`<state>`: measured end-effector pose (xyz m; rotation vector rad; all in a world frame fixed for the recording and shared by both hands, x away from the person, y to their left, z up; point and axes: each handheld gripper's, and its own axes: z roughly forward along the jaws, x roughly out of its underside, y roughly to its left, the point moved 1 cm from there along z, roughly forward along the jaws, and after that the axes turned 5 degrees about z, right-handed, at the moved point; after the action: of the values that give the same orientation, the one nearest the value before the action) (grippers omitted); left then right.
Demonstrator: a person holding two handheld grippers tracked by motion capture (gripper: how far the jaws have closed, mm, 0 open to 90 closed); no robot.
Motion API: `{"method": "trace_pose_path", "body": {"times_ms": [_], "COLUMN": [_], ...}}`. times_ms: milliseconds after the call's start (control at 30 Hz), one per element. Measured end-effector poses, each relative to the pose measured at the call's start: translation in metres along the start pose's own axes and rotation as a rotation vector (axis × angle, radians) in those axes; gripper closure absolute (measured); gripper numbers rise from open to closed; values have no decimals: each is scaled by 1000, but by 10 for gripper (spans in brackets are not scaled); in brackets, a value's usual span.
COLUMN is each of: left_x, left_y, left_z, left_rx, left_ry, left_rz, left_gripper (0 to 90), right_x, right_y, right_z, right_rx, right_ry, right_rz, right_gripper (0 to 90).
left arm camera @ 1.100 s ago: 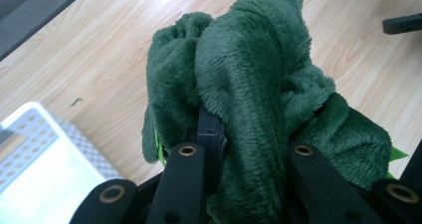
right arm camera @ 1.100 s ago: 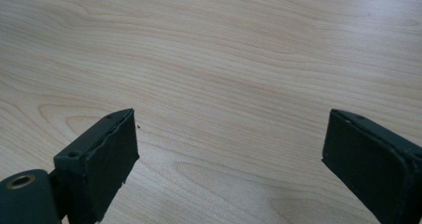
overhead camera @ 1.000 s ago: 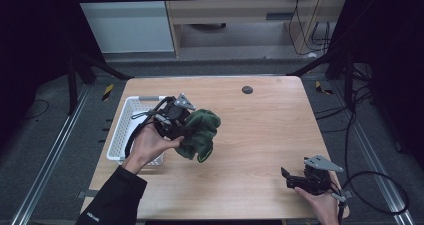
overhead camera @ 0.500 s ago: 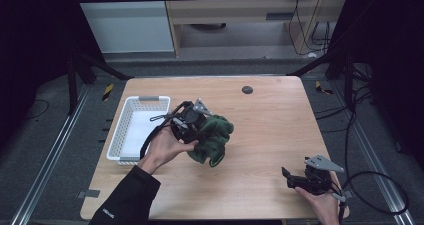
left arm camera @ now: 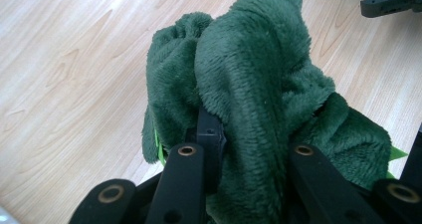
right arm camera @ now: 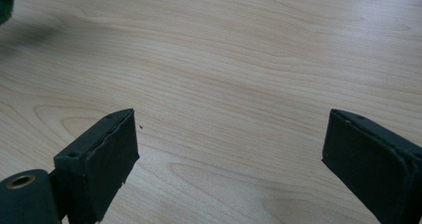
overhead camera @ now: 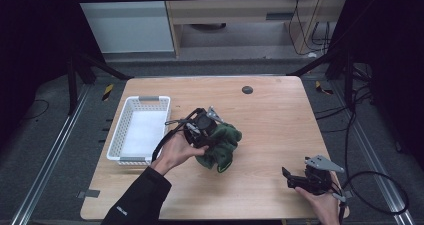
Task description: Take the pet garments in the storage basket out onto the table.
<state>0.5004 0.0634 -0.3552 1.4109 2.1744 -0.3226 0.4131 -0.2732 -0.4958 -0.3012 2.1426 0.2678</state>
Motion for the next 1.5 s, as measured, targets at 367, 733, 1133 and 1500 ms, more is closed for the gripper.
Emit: {"method": "trace_pose_path", "body": {"times_ms": [367, 733, 1133, 1500], "left_x": [3, 13, 21, 24], "left_y": [-5, -10, -11, -13], "left_z": [23, 50, 63, 60], "left_rx": [30, 63, 78, 71], "left_ry": [23, 59, 62, 21], "left_rz": [-1, 1, -10, -11], "left_gripper": [765, 736, 597, 366], "right_x": [0, 1, 1, 2], "right_y": [1, 1, 1, 1], "right_z": [1, 2, 2, 2], "right_rx": [-6, -3, -4, -1], "right_ry": [9, 7, 11, 12], "right_rz": [6, -12, -9, -10], "right_gripper": [73, 73, 72, 71]}}
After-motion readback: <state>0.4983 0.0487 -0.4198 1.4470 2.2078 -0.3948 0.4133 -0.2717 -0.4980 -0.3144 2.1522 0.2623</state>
